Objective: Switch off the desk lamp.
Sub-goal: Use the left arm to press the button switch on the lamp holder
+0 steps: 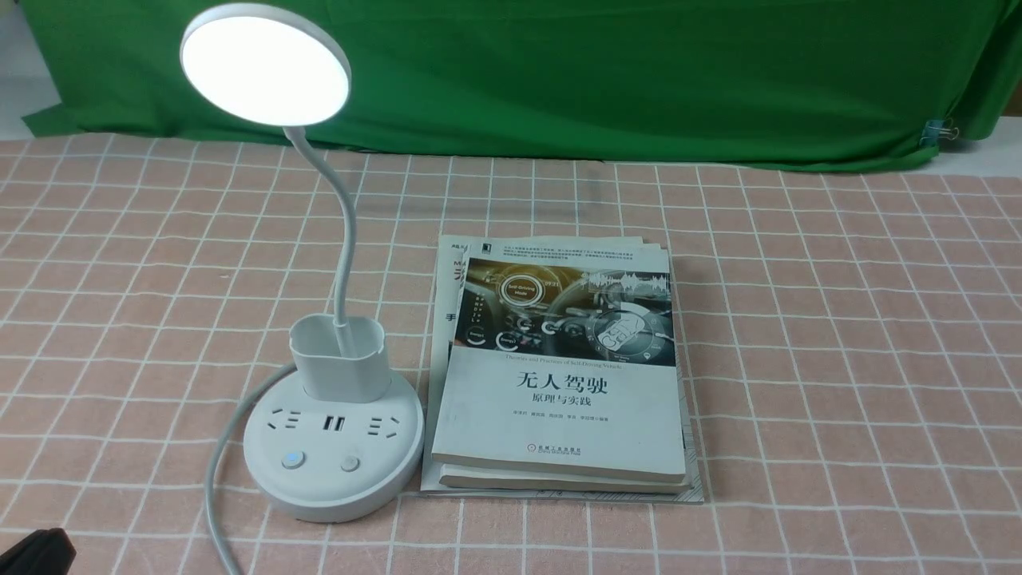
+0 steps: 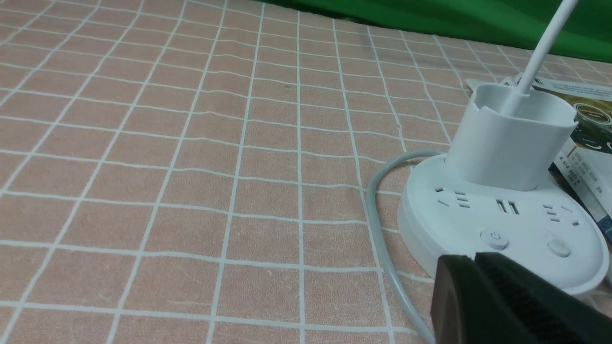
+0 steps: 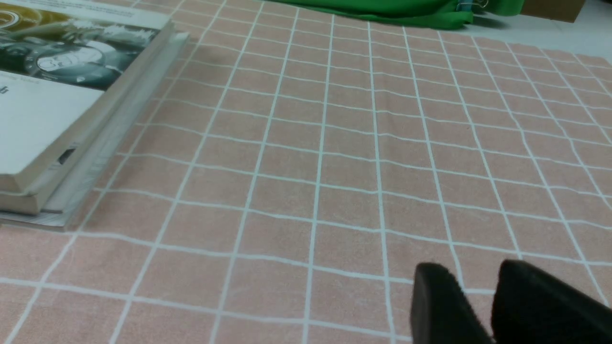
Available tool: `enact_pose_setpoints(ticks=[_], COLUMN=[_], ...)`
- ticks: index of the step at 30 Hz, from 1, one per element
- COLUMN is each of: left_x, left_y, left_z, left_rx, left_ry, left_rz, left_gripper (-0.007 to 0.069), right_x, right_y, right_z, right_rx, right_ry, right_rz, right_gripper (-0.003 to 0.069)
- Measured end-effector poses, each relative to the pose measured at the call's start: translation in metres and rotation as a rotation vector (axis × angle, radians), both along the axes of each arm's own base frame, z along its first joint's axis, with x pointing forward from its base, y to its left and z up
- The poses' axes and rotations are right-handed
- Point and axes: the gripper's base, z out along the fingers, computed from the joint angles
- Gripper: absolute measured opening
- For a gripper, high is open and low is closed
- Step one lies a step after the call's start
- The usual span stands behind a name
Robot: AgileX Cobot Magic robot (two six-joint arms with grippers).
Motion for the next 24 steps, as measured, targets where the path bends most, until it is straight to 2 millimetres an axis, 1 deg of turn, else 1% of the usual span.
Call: enact_pose_setpoints(ticks=[3, 5, 6, 7, 8, 9, 12, 15, 16, 17, 19, 22, 23, 24], left_x=[0.001, 0.002, 0.002, 0.002, 0.002, 0.002, 0.001, 0.001, 0.001, 0.001, 0.000, 0.000, 0.005, 0.009], left_y=[-0.001, -0.001, 0.000, 0.000, 0.002, 0.003, 0.007, 0.008, 0.008, 0.004, 0.000, -0.007, -0.011, -0.013], left_z=[0.006, 0.014, 0.016, 0.017, 0.021, 0.023, 0.029, 0.030, 0.030, 0.030, 0.040, 0.063, 0.082, 0.091], left_rx=[-0.118, -0.309, -0.369, -0.382, -0.476, -0.519, -0.563, -0.633, -0.634, -0.652, -0.644, -0.569, -0.498, -0.452], left_ry=[-0.061, -0.135, -0.160, -0.166, -0.209, -0.236, -0.300, -0.313, -0.311, -0.261, -0.220, -0.117, -0.026, 0.047], left_rz=[0.012, 0.031, 0.039, 0.041, 0.059, 0.071, 0.098, 0.107, 0.106, 0.079, 0.041, -0.017, -0.040, -0.050], left_gripper=[0.0004, 0.0004, 0.0004, 0.0004, 0.0004, 0.0004, 0.0004, 0.0004, 0.0004, 0.0004, 0.0004, 0.0004, 0.0004, 0.0004], right_x=[0.000, 0.000, 0.000, 0.000, 0.000, 0.000, 0.000, 0.000, 0.000, 0.000, 0.000, 0.000, 0.000, 0.000], right_y=[0.000, 0.000, 0.000, 0.000, 0.000, 0.000, 0.000, 0.000, 0.000, 0.000, 0.000, 0.000, 0.000, 0.000], right_z=[0.000, 0.000, 0.000, 0.000, 0.000, 0.000, 0.000, 0.000, 0.000, 0.000, 0.000, 0.000, 0.000, 0.000], right_rx=[0.000, 0.000, 0.000, 0.000, 0.000, 0.000, 0.000, 0.000, 0.000, 0.000, 0.000, 0.000, 0.000, 0.000], right_ry=[0.000, 0.000, 0.000, 0.000, 0.000, 0.000, 0.000, 0.000, 0.000, 0.000, 0.000, 0.000, 0.000, 0.000], right_rz=[0.000, 0.000, 0.000, 0.000, 0.000, 0.000, 0.000, 0.000, 0.000, 0.000, 0.000, 0.000, 0.000, 0.000], right_gripper=[0.0240, 0.0240, 0.0240, 0.0240, 0.0240, 0.0240, 0.0240, 0.0240, 0.0240, 0.0240, 0.0240, 0.0240, 0.0240, 0.0240])
